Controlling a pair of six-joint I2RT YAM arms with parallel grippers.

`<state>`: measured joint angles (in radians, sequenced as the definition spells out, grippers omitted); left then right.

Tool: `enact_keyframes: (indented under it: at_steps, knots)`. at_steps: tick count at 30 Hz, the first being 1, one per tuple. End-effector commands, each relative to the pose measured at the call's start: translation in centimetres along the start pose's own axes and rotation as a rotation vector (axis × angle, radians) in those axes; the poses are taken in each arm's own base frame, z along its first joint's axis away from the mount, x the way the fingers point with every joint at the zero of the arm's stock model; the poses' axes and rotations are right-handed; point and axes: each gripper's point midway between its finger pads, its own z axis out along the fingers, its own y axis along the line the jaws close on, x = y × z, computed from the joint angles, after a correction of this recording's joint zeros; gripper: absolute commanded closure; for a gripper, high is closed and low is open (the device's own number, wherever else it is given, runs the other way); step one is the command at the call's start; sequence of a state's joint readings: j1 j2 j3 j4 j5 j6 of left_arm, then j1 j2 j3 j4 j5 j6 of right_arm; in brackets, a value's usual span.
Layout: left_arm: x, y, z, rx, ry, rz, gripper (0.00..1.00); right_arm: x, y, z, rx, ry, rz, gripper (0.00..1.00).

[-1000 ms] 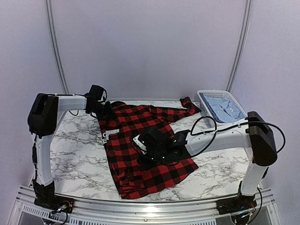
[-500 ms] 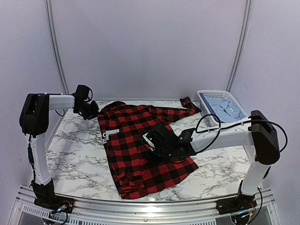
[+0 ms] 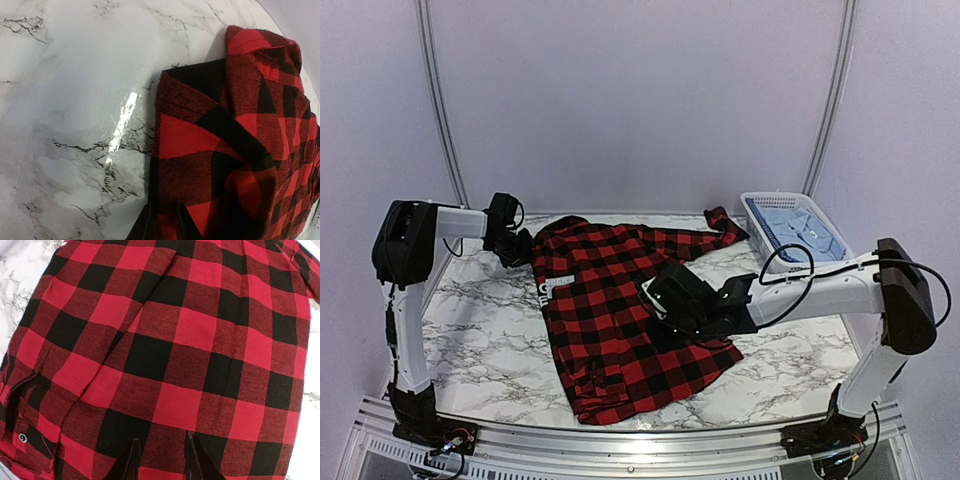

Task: Fold and stack the long sleeve shirts
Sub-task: Move the 1/3-folded shirt to the center of the board.

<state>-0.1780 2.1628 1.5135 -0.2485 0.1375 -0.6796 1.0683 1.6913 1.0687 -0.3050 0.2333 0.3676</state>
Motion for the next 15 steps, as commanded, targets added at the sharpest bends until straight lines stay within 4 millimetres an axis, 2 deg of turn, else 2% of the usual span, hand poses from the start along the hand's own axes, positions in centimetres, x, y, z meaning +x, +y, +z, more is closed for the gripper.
enact_keyframes:
  at_steps: [1,5,11,15]
  knots:
    - [1.1,1.1,1.2,-0.043,0.034,0.008,0.89,0.7,-1.7,-0.6,0.055,-0.003,0.029,0.73]
    - [1.2,1.2,1.8,-0.041,0.043,0.006,1.00,1.8,-2.2,-0.8,0.064,0.007,0.046,0.73]
    - [-0.4,1.8,1.9,-0.043,0.023,0.007,1.00,3.8,-3.2,-0.8,0.093,0.046,0.052,0.73]
    - [-2.8,2.2,1.6,-0.034,-0.006,0.000,1.00,4.8,-2.6,-0.7,0.071,0.075,0.035,0.73]
